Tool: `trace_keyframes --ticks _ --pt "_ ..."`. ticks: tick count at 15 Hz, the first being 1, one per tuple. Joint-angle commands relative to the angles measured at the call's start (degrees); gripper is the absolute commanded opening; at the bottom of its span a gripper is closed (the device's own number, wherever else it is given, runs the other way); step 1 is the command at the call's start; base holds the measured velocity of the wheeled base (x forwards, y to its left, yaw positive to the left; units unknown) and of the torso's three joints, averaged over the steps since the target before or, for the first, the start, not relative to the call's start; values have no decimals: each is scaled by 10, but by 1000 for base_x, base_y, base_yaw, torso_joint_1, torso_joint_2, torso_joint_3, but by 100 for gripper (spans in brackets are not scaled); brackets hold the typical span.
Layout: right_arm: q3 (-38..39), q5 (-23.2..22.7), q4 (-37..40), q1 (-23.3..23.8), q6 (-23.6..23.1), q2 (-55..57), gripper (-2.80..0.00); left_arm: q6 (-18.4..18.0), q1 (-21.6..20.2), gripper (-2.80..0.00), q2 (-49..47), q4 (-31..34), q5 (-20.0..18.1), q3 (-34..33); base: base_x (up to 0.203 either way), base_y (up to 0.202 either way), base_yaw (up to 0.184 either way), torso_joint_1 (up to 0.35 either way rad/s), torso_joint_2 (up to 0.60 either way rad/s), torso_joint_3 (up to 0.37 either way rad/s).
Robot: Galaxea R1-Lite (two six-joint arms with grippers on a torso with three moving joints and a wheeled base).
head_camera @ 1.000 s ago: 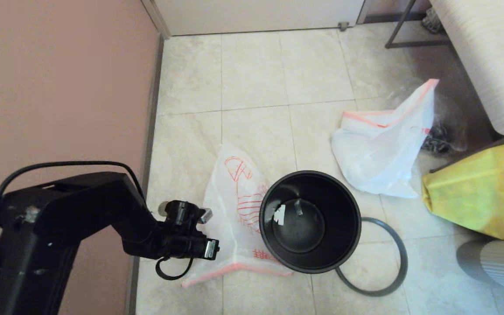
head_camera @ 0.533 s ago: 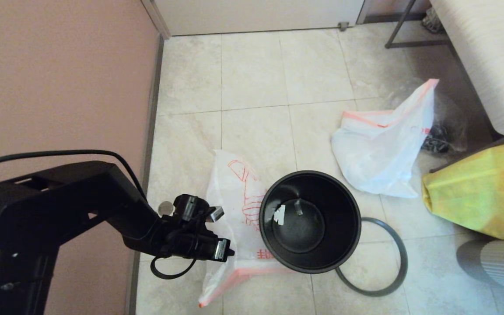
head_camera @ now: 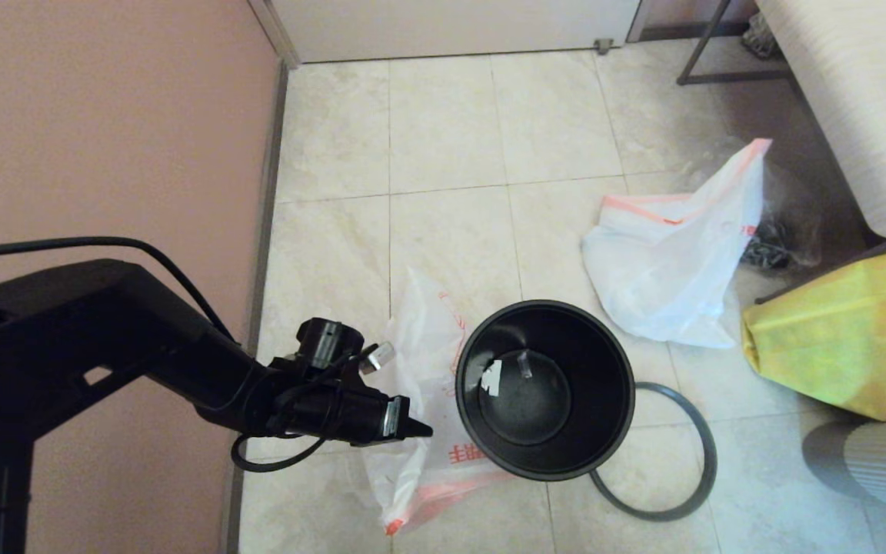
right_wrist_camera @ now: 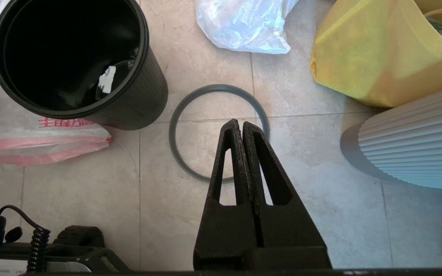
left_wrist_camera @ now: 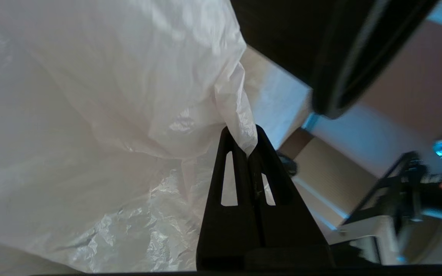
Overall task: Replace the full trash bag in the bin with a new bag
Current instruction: Pick up a new trash bag
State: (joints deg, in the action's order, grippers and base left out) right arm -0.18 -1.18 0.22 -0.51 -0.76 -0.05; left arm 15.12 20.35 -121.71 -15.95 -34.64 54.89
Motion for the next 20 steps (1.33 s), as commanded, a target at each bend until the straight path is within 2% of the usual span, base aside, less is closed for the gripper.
trace_keyframes --ticks 1,7,10,14,20 --pt "0 0 0 0 0 0 -280 6 3 -280 19 -1 -3 -4 0 0 0 0 0 0" --pt "0 0 0 0 0 0 -280 25 8 -280 93 -1 -27 -42 0 0 0 0 0 0" --pt "0 0 0 0 0 0 -280 52 34 -280 148 1 -30 -67 0 0 0 0 0 0" --pt "0 0 0 0 0 0 -280 64 71 -280 195 40 -30 -70 0 0 0 0 0 0" --pt "0 0 0 0 0 0 -280 64 75 -280 251 92 -28 -64 0 0 0 0 0 0"
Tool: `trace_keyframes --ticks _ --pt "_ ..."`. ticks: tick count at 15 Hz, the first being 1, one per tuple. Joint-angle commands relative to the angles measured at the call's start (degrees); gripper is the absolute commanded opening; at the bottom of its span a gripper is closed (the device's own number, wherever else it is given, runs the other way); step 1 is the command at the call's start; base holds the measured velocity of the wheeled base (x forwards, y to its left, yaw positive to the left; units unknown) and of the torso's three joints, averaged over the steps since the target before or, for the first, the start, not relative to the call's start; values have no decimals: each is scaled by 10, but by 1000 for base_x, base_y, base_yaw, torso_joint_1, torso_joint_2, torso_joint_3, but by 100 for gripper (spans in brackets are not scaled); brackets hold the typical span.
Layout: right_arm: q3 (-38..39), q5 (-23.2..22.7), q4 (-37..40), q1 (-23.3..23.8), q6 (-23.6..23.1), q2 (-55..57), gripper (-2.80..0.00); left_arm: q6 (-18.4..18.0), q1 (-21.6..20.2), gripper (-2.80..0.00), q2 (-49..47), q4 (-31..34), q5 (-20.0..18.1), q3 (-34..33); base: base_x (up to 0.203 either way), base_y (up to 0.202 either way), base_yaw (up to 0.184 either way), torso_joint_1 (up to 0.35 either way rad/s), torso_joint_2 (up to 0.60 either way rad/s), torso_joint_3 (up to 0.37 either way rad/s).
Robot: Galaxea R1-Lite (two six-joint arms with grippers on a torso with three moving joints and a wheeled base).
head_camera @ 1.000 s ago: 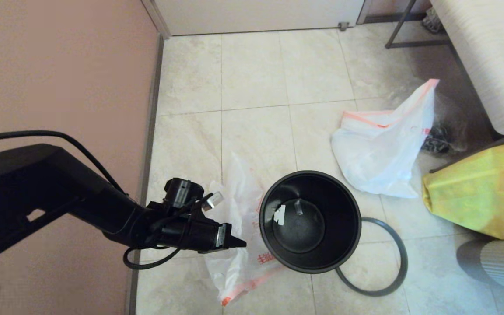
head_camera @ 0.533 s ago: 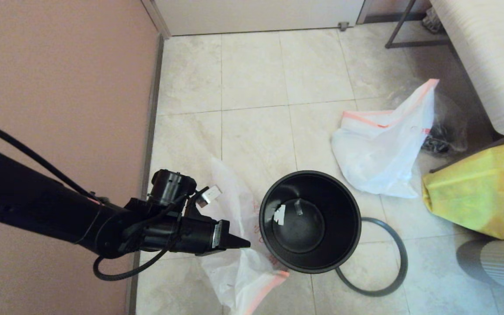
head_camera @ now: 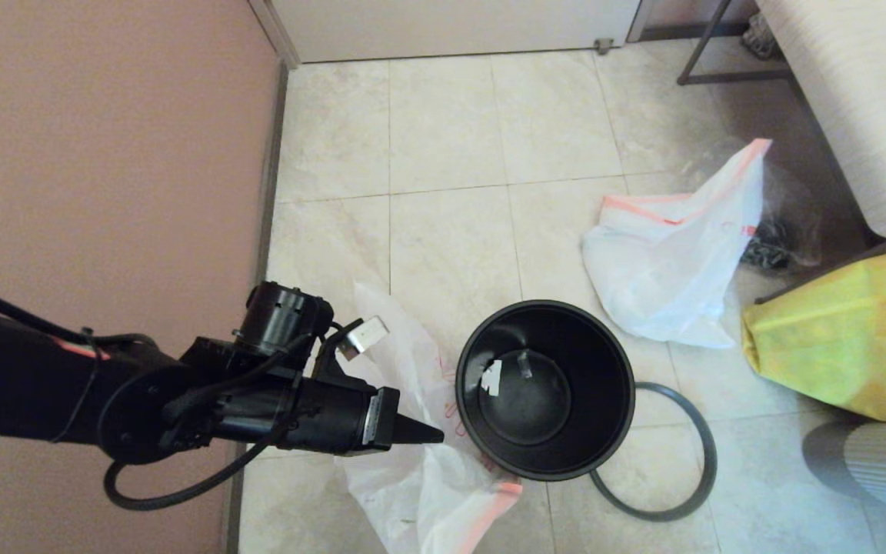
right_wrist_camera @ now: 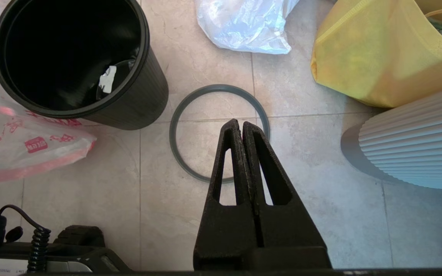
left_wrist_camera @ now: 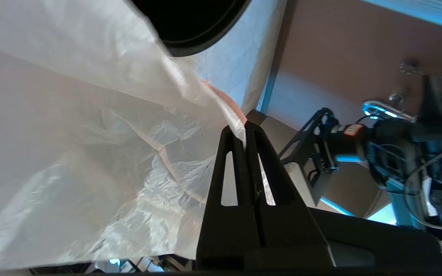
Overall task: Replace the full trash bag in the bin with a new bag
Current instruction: Pick up a new trash bag
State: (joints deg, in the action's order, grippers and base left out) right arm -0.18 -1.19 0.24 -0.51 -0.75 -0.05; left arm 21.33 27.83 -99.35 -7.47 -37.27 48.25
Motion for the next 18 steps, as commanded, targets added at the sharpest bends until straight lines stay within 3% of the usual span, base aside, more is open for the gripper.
trace_keyframes --ticks 1,4,7,13,16,18 --pt "0 0 -1 0 0 0 -280 3 1 -280 46 26 -2 8 0 0 0 0 0 0" --pt "0 0 0 0 0 0 -280 12 11 -280 104 105 -3 52 0 0 0 0 0 0" --pt "0 0 -1 0 0 0 -280 30 52 -280 146 178 -2 104 0 0 0 0 0 0" --pt "-2 0 6 0 -8 4 -280 68 120 -280 152 281 16 243 0 0 0 0 0 0" --pt "-42 4 71 4 -35 32 -280 70 134 -280 99 289 70 247 0 0 0 0 0 0" --pt "-89 -27 89 1 -4 100 -280 67 97 -280 36 282 132 224 0 0 0 0 0 0"
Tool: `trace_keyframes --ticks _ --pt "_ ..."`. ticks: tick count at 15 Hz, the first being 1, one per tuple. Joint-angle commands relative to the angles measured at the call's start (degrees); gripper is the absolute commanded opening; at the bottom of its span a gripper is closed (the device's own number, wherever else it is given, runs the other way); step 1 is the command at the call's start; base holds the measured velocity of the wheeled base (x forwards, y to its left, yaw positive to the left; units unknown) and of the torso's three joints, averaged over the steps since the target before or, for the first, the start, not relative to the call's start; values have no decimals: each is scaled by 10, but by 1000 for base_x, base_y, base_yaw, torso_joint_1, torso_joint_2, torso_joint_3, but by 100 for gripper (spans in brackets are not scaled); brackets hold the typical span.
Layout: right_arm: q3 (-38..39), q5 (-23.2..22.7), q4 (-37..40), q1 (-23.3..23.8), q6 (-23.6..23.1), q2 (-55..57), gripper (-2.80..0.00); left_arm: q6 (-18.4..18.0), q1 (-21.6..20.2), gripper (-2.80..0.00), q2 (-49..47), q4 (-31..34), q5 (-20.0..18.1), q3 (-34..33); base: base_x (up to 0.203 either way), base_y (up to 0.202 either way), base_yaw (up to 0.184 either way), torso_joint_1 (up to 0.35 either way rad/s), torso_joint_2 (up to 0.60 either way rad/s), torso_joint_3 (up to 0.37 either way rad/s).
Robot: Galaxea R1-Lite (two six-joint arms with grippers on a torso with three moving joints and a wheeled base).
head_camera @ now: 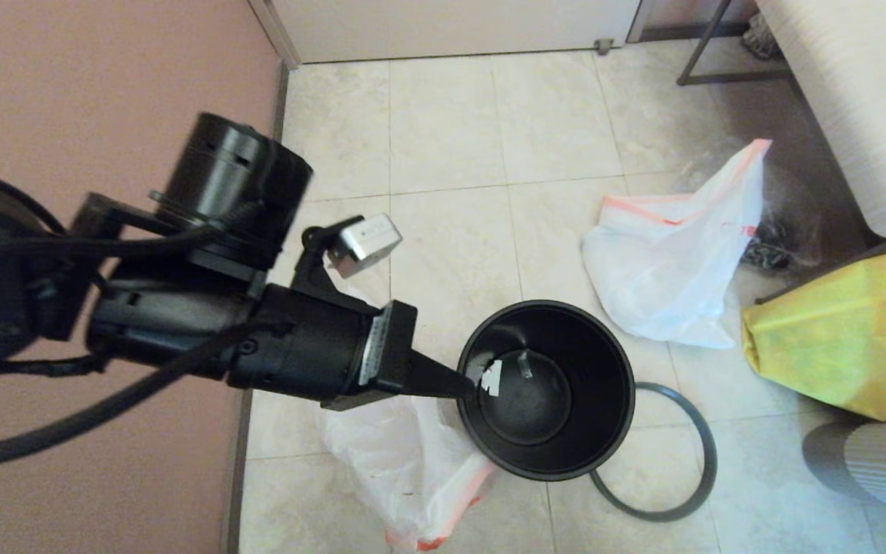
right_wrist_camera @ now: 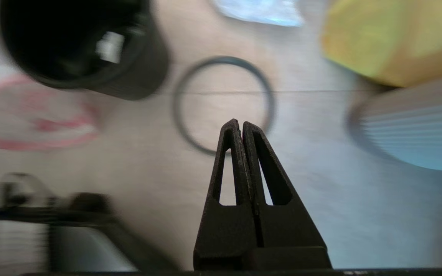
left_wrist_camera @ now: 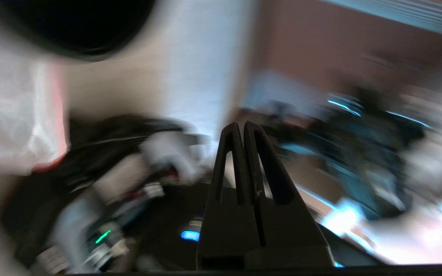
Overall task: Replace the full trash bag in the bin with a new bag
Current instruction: Pick up a new trash bag
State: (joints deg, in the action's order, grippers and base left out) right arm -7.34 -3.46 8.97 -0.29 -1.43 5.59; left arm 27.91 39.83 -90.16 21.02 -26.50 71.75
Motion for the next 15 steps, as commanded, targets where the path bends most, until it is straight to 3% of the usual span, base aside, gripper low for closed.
trace_keyframes --ticks 1,4,7,8,9,11,15 --pt "-38 -24 4 -2 19 65 -280 -1 -61 -280 -78 -16 43 -23 0 0 0 0 0 0" --pt "-46 -37 6 -3 36 81 -280 -13 -115 -280 -149 -61 142 -41 0 0 0 0 0 0" --pt "-78 -39 3 -4 73 126 -280 -17 -130 -280 -159 -68 163 -78 0 0 0 0 0 0" --pt "-83 -40 -5 -4 82 141 -280 -17 -129 -265 -152 -79 164 -92 0 0 0 0 0 0" --pt "-81 -40 -16 -5 85 145 -280 -17 -129 0 -146 -97 168 -106 0 0 0 0 0 0" --pt "-71 -44 -16 -5 87 145 -280 -17 -126 0 -148 -119 203 -130 0 0 0 0 0 0" --pt "-55 -48 -16 -4 90 158 -280 -19 -95 0 -120 -118 225 -179 0 0 0 0 0 0"
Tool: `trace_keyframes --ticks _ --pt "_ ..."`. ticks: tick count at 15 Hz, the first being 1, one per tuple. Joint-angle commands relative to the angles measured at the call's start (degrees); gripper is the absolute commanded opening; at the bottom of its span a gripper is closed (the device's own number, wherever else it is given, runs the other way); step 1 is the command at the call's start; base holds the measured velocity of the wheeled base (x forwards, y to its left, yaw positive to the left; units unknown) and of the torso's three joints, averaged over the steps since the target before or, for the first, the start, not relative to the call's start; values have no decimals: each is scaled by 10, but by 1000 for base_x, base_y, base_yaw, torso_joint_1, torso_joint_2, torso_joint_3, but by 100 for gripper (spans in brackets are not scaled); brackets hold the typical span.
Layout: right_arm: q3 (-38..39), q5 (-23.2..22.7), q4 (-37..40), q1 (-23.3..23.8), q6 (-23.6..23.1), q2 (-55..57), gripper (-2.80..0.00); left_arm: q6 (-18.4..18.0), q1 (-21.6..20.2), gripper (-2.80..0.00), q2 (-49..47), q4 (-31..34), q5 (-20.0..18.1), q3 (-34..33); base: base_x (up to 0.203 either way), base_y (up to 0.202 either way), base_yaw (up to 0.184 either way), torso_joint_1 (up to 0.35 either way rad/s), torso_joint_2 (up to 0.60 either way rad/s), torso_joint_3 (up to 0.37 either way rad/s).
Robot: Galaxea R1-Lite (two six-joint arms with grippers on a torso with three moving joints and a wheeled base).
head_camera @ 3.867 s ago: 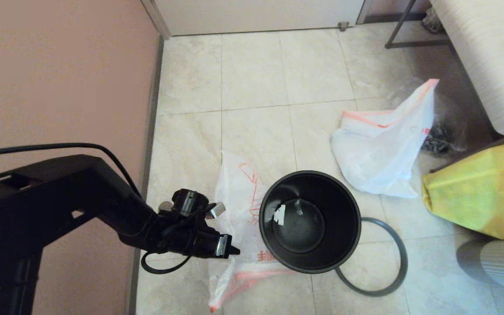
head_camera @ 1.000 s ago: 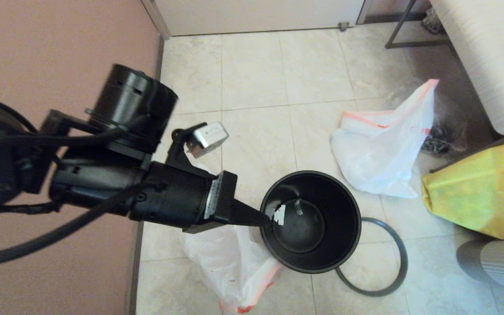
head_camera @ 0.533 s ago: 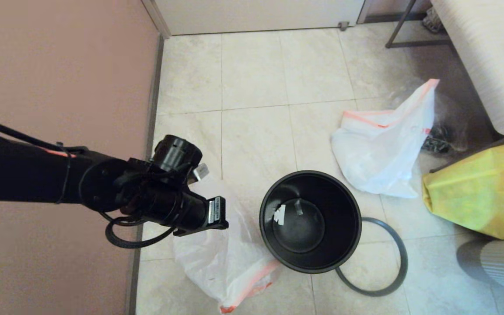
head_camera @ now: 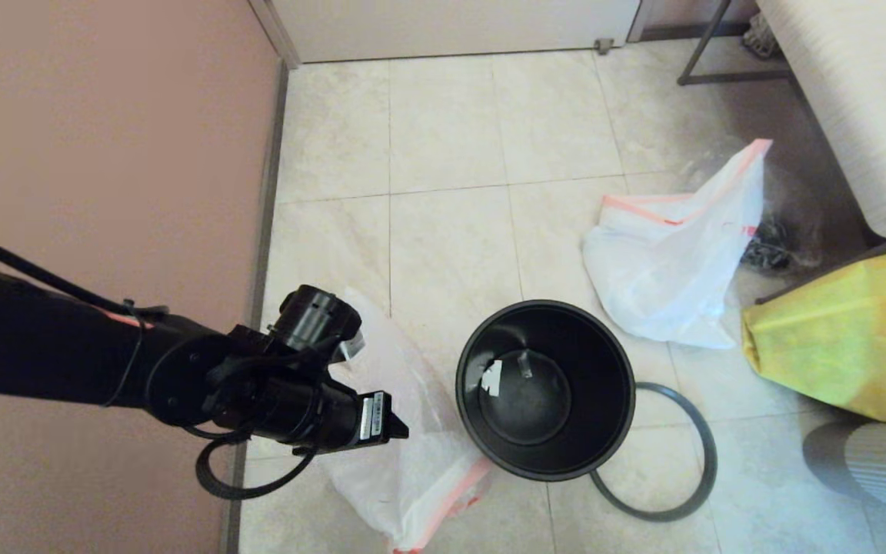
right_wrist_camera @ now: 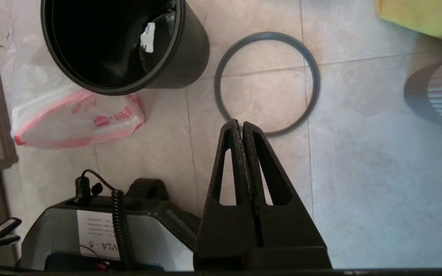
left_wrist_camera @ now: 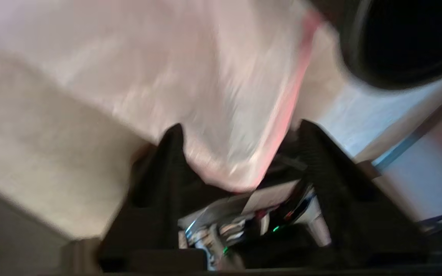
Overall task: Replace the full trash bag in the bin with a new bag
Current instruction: Pick up a new trash bag
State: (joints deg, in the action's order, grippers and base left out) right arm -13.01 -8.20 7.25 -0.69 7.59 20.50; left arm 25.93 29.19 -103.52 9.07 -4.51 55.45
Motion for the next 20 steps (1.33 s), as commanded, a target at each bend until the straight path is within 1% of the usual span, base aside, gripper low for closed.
trace_keyframes --ticks 1,2,3,4,5,6,7,8,10,11,13,15,17,20 --pt "0 -3 -1 0 0 19 -280 1 25 0 19 4 17 -32 0 0 0 0 0 0" --pt "0 -4 -8 0 0 28 -280 -2 44 0 23 4 35 -51 0 0 0 0 0 0" --pt "0 -4 -14 0 0 43 -280 -9 68 0 25 2 67 -77 0 0 0 0 0 0" --pt "-1 -4 -24 0 0 62 -280 -16 97 0 26 -1 115 -102 0 0 0 0 0 0" --pt "-1 -4 -36 0 0 83 -280 -19 125 0 28 -6 154 -128 0 0 0 0 0 0" --pt "0 -4 -53 0 0 107 -280 -21 154 0 32 -18 183 -157 0 0 0 0 0 0" --pt "1 -4 -69 0 5 130 -280 -22 179 0 36 -37 200 -185 0 0 0 0 0 0" --pt "-1 -5 -85 -1 21 152 -280 -23 207 0 39 -58 219 -213 0 0 0 0 0 0" --pt "-3 -22 -133 -2 58 187 -280 -27 253 0 35 -96 285 -255 0 0 0 0 0 0" --pt "-2 -34 -150 -2 70 198 -280 -42 264 0 33 -126 307 -267 0 0 0 0 0 0" --pt "-1 -45 -152 -2 95 209 -280 -71 269 0 23 -169 326 -275 0 0 0 0 0 0" --pt "1 -46 -152 -2 114 215 -280 -87 268 0 7 -183 346 -273 0 0 0 0 0 0" --pt "1 -45 -150 -2 114 216 -280 -114 277 0 12 -184 347 -271 0 0 0 0 0 0" --pt "1 -41 -147 -2 112 214 -280 -138 288 0 -18 -188 358 -257 0 0 0 0 0 0"
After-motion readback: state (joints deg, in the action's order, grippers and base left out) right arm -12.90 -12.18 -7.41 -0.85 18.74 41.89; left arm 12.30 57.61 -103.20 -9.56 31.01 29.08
